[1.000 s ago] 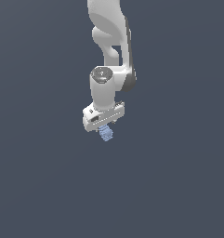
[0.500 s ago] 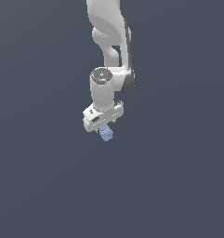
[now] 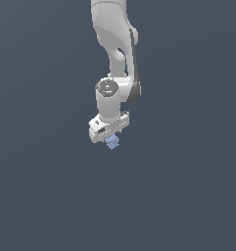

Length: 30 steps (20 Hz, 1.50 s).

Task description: Pick up the object and move it to a goal position.

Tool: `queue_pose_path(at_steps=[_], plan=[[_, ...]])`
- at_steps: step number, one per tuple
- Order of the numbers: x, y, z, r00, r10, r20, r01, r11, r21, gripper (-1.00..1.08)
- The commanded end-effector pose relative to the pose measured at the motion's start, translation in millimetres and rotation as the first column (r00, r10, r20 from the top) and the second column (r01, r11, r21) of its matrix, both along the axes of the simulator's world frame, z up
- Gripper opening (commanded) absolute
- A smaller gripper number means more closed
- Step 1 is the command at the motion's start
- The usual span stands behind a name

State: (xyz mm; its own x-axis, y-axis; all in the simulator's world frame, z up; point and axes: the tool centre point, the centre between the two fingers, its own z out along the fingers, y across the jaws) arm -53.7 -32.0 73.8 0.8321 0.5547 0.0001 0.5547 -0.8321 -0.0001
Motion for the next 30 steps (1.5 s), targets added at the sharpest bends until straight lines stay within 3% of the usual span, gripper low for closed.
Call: queue_pose_path(at_steps=[1, 7, 8, 21, 30], plan=[[-0.4, 0.1, -11.4, 1.000, 0.001, 0.000, -0.001, 1.000, 0.000, 1.00], [0.4, -0.2, -21.4, 1.000, 0.002, 0.000, -0.002, 1.000, 0.000, 1.00], [0.4, -0.2, -21.4, 1.000, 0.002, 0.000, -0.002, 1.000, 0.000, -1.00], [1.6, 0.6, -18.1, 1.000, 0.001, 0.001, -0.001, 1.000, -0.001, -1.00], [15.1, 22.1, 16.9, 1.000, 0.001, 0.001, -0.001, 1.000, -0.001, -1.00]])
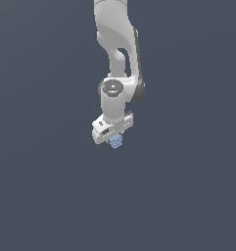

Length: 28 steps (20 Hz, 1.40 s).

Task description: Pick up the object and move it to a goal position.

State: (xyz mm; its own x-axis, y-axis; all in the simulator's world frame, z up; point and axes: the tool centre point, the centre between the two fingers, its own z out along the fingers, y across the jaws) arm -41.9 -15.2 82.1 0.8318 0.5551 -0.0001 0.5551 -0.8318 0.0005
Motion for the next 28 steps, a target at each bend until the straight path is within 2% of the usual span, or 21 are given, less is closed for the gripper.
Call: queue_pose_path(at_steps=[1, 18, 28], plan=[[5.8, 9.2, 14.9, 1.000, 0.001, 0.001, -0.001, 1.000, 0.000, -1.00], [64.7, 97.6, 160.6, 1.000, 0.001, 0.000, -0.001, 1.000, 0.001, -1.00], [94.4, 137.6, 227.2, 1.000, 0.000, 0.000, 0.000, 1.000, 0.001, -1.00]])
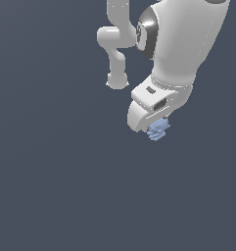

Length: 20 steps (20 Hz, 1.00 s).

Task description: Pick up the object and move it to a goal position.

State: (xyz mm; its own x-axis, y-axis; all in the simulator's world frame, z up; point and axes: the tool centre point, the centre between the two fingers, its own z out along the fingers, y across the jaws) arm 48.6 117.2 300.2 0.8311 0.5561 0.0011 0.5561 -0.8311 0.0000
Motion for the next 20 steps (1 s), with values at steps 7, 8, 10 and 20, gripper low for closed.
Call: queue_pose_path(at_steps=[7, 8, 10, 20], plan=[[20.2, 26.3, 43.6, 1.000, -0.001, -0.001, 0.001, 1.000, 0.000, -1.00], [22.3, 29.0, 47.9, 1.000, -0.001, -0.001, 0.001, 1.000, 0.000, -1.00], [26.2, 33.9, 56.0, 1.000, -0.001, -0.001, 0.001, 1.000, 0.000, -1.00], [39.4, 49.1, 80.6, 1.000, -0.001, -0.001, 0.001, 1.000, -0.001, -1.00]])
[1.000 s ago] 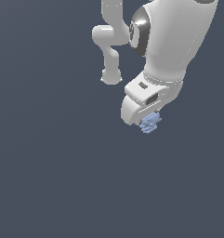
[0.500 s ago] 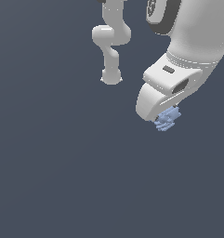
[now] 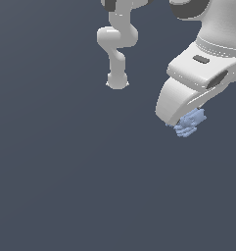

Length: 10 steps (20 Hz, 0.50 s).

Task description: Pick up the object and move it to a goal position.

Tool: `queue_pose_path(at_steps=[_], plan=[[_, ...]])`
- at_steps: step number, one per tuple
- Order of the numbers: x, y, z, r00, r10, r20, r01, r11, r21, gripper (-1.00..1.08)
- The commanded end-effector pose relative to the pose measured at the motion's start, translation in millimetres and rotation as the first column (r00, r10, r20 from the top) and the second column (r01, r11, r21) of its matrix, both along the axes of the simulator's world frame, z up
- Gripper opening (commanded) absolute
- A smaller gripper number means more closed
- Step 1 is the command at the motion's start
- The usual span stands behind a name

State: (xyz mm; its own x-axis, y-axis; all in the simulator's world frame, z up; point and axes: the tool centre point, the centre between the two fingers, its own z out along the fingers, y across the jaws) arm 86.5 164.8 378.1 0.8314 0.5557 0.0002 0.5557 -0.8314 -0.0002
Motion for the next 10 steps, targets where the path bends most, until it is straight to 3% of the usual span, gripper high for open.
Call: queue_pose_path(at_steps=[1, 10], plan=[[2.3, 2.2, 4.0, 1.000, 0.000, 0.000, 0.000, 1.000, 0.000, -1.00], [5.3, 5.4, 8.9, 1.000, 0.000, 0.000, 0.000, 1.000, 0.000, -1.00]])
